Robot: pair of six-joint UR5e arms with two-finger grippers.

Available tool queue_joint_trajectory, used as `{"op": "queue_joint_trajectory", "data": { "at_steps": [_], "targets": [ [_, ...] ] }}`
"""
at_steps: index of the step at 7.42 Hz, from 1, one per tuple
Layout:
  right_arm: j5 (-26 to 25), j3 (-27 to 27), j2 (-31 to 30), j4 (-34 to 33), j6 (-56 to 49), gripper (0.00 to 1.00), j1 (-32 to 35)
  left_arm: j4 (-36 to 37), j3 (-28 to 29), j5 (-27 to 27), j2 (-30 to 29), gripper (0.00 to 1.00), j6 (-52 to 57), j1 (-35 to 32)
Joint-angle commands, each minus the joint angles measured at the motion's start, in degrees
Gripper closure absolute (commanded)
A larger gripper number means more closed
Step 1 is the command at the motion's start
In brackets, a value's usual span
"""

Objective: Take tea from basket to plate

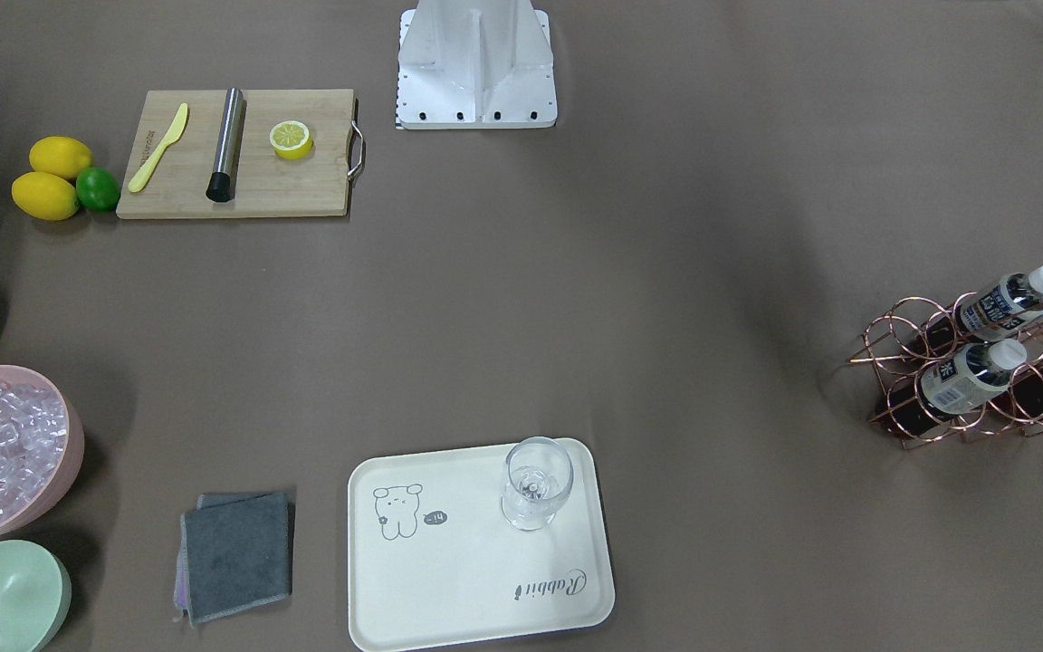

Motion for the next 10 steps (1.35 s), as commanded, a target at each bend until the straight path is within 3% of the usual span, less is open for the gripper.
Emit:
{"op": "queue_joint_trajectory", "data": {
  "at_steps": [1, 5, 7, 10],
  "targets": [
    [-0.01, -0.01, 0.48, 0.0, 0.0, 0.0, 0.0, 1.46, -1.98, 1.61, 0.73, 0.1, 2.46, -0.25],
    [-0.01, 0.08, 0.83, 0.0, 0.09, 0.0, 0.0, 1.02, -6.64, 3.46, 4.33, 0.12, 2.2, -0.25],
    [0.08, 0.08, 1.09, 0.0, 0.09, 0.0, 0.0, -0.64, -6.03, 7.92, 4.33, 0.14, 2.29, -0.25],
    [-0.01, 0.0, 1.53, 0.0, 0.09, 0.0, 0.0, -2.39, -2.45, 9.35, 2.5, 0.14, 2.46, -1.48]
  ]
}}
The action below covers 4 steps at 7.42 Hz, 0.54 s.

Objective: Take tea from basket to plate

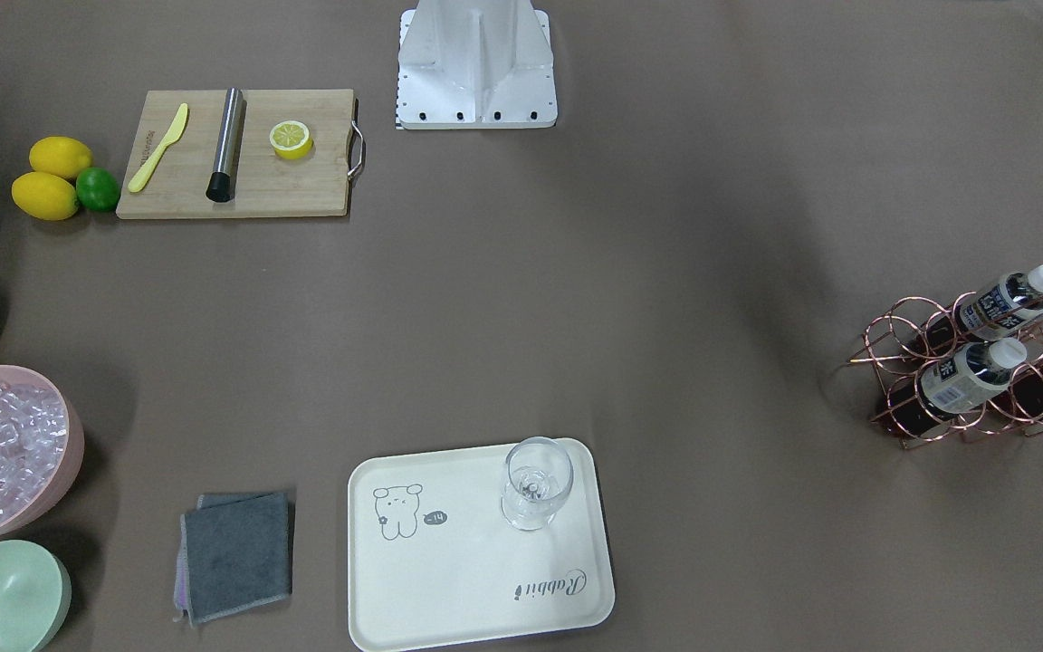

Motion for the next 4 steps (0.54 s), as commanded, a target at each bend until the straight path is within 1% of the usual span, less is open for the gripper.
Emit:
{"op": "queue_joint_trajectory", "data": {
  "at_steps": [1, 3, 4],
  "targets": [
    [-0.04, 0.0, 0.31, 0.0, -0.08, 0.0, 0.0, -1.77, 5.45, 0.61, -3.39, 0.14, 0.04, -2.04],
    [-0.04, 0.0, 0.4, 0.0, -0.09, 0.0, 0.0, -1.6, 6.35, 0.53, -4.82, 0.14, -1.19, -2.14],
    [-0.04, 0.0, 0.4, 0.0, -0.09, 0.0, 0.0, -1.94, 6.27, 0.35, -5.08, 0.14, -3.89, -2.14]
  ]
}}
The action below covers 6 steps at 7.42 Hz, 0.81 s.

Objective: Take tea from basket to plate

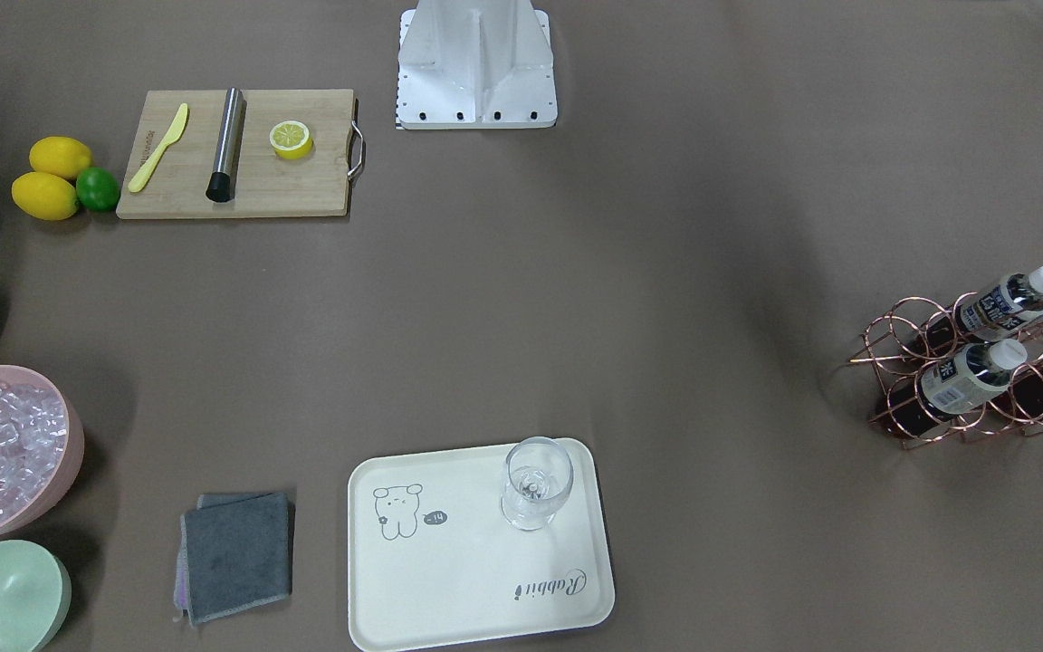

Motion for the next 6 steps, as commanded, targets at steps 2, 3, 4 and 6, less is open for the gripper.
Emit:
{"op": "queue_joint_trajectory", "data": {
  "at_steps": [2, 3, 4, 6],
  "targets": [
    [0.0, 0.02, -0.03, 0.0, -0.01, 0.0, 0.0, -0.95, -0.5, -1.25, -1.14, 0.14, -6.9, 0.41],
    [-0.09, 0.01, -0.03, 0.0, -0.01, 0.0, 0.0, -1.03, -0.59, -2.22, -1.14, 0.16, -8.06, 0.76],
    [-0.09, 0.01, -0.03, 0.0, -0.01, 0.0, 0.0, -1.47, -0.6, -2.05, -1.14, 0.3, -7.46, 0.76],
    [-0.35, 0.01, -0.03, 0.0, -0.01, 0.0, 0.0, -4.18, -0.86, -2.92, -1.05, 1.0, -6.75, 0.76]
  ]
}}
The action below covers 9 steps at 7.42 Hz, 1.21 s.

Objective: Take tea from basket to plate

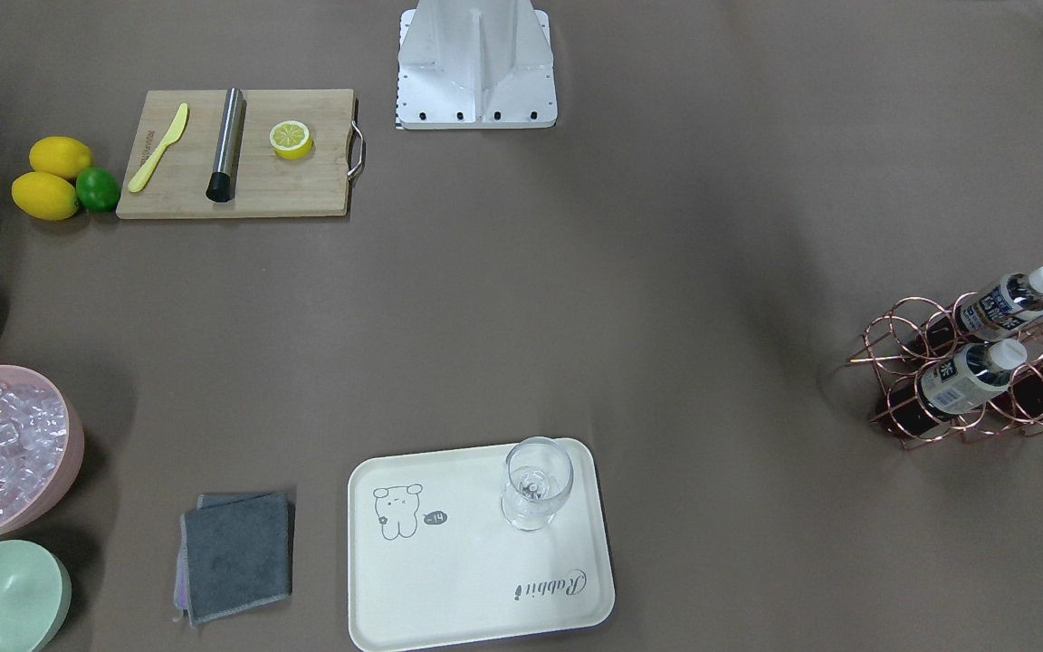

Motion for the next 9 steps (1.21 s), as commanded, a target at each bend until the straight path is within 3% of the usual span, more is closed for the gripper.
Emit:
{"op": "queue_joint_trajectory", "data": {
  "at_steps": [1, 4, 7, 9],
  "targets": [
    [-0.26, 0.0, 0.0, 0.0, 0.0, 0.0, 0.0, -2.26, -0.37, -3.4, 0.04, 1.0, 1.75, -0.3],
    [-0.34, -0.09, -0.09, 0.0, 0.0, 0.0, 0.0, 0.1, -2.47, -5.36, -0.04, 1.0, 3.88, -1.01],
    [-0.34, 0.0, -0.09, 0.0, 0.0, 0.0, 0.0, 6.51, -8.08, -7.3, -2.06, 1.0, 3.88, -1.01],
    [-0.17, 0.08, 0.0, 0.0, 0.0, 0.0, 0.0, 9.86, -8.28, -11.06, -7.66, 1.0, 3.18, 0.3]
  ]
}}
